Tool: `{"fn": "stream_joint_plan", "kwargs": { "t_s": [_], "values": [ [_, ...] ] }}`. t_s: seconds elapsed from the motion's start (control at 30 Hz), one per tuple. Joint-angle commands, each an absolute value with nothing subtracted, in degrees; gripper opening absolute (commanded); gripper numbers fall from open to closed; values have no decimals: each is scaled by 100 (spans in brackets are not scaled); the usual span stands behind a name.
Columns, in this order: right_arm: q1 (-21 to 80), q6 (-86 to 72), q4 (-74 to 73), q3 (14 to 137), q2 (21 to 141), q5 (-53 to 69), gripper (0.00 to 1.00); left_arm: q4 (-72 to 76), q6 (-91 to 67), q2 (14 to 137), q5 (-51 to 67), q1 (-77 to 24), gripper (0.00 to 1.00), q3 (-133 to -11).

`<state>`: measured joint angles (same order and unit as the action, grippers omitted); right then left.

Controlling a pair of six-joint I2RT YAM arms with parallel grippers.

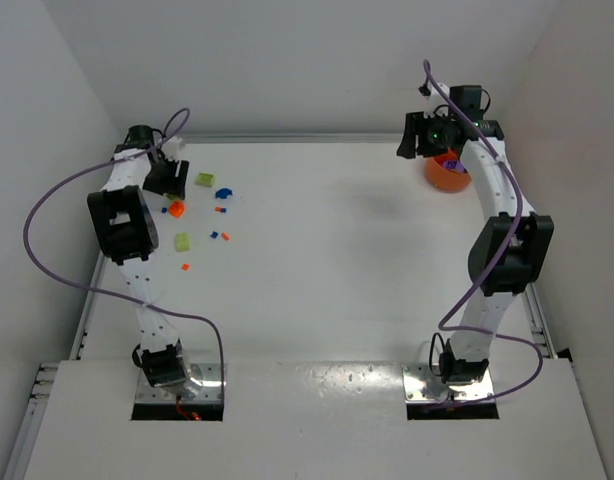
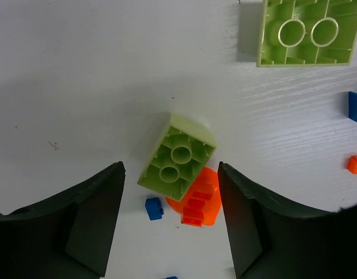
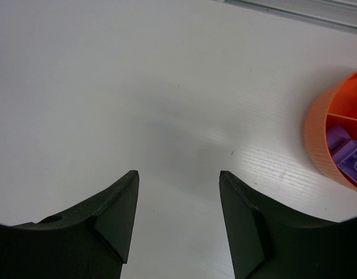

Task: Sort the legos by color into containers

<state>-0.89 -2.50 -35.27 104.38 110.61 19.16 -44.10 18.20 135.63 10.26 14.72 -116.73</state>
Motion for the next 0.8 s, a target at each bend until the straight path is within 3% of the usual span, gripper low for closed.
{"fn": "stream_joint_plan", "kwargs": {
  "t_s": [0.0, 0.47, 0.77],
  "values": [
    [26, -158, -3472, 10652, 10977, 2057, 59, -4377, 1934, 13649, 1125, 1512, 70, -11689],
    [79, -158, -3472, 10652, 11030, 2057, 59, -4377, 2153, 13931, 1178, 1512, 70, -11760],
    [132, -158, -3472, 10652, 11030, 2057, 59, -4377, 2549, 13641, 1616, 1512, 49, -11330]
  ]
}}
